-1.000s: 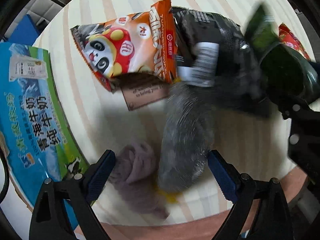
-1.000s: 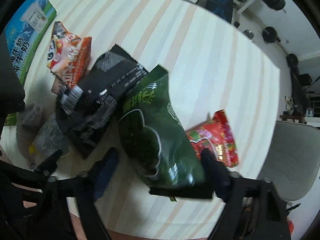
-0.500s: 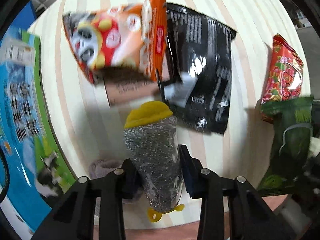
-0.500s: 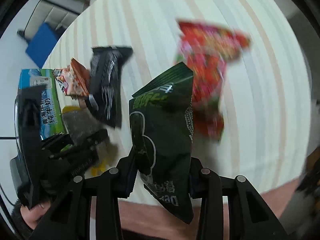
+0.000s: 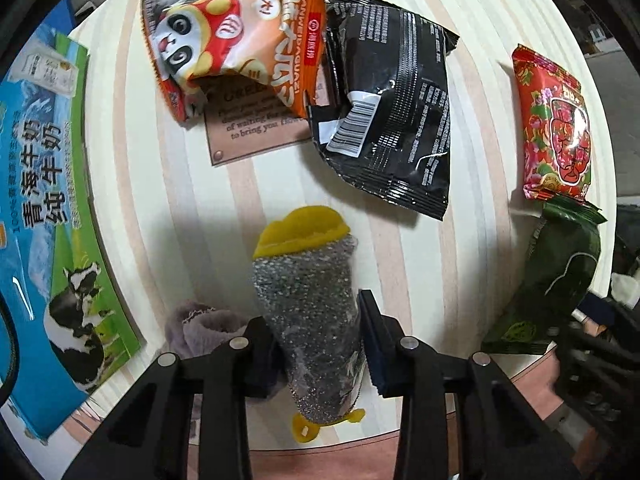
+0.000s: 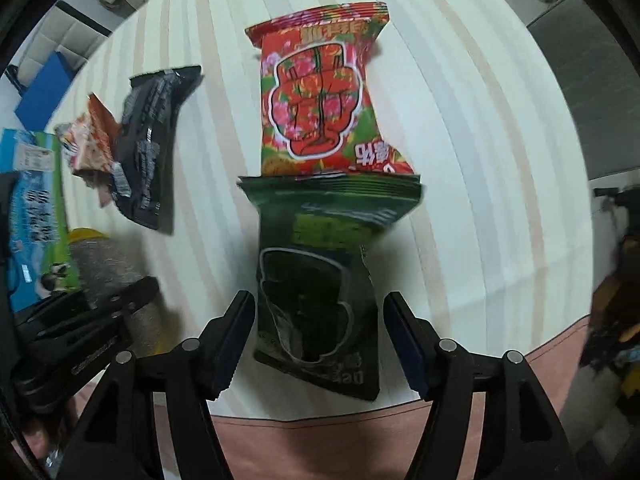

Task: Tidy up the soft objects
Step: 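Grasp the silver glitter pouch with the left gripper while the right grasps the green bag, then carry the pouch and green bag into the box and release both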

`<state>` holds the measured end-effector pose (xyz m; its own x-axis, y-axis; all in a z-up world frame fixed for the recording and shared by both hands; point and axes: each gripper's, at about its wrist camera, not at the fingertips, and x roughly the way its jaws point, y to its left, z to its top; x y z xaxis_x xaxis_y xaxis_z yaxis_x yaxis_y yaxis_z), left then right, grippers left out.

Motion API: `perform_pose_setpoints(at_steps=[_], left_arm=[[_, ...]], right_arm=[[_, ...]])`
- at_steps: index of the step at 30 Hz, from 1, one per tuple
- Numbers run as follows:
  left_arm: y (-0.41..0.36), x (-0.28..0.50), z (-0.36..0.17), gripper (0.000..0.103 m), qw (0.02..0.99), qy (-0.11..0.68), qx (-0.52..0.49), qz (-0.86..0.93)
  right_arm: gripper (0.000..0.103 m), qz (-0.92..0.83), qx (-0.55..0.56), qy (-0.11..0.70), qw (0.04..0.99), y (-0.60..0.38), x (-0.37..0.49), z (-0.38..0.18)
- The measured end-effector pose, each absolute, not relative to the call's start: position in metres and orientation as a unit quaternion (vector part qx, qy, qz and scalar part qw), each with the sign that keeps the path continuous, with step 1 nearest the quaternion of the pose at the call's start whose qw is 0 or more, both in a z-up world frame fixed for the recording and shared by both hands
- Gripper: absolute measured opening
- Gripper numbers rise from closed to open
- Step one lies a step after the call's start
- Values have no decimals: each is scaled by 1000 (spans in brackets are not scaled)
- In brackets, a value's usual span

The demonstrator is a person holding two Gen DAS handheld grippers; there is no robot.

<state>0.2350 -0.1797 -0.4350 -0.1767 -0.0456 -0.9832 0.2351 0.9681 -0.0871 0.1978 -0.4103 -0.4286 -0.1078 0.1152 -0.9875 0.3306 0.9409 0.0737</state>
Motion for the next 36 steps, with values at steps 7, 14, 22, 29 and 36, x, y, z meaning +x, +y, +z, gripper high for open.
perform_pose_setpoints(at_steps=[7,14,22,29,36], left_arm=[[-160,216,-403,31,646,752,3,-130],[-124,207,-383,31,622,762,-91,-155],[-99,217,-304,31,670,716,-81,-176],[-44,247,-222,31,731,660,-68,-159],[72,279,-208,31,761,642,-58,-71]], right_arm=[[48,-130,151,735,649,-399,184,-440],[45,-113,190,714,665,-388,176,-404],[45,-69,220,692,684,-386,174,-354],[44,24,194,661,725,-313,199,-258],[44,136,152,655,727,-175,244,-218]])
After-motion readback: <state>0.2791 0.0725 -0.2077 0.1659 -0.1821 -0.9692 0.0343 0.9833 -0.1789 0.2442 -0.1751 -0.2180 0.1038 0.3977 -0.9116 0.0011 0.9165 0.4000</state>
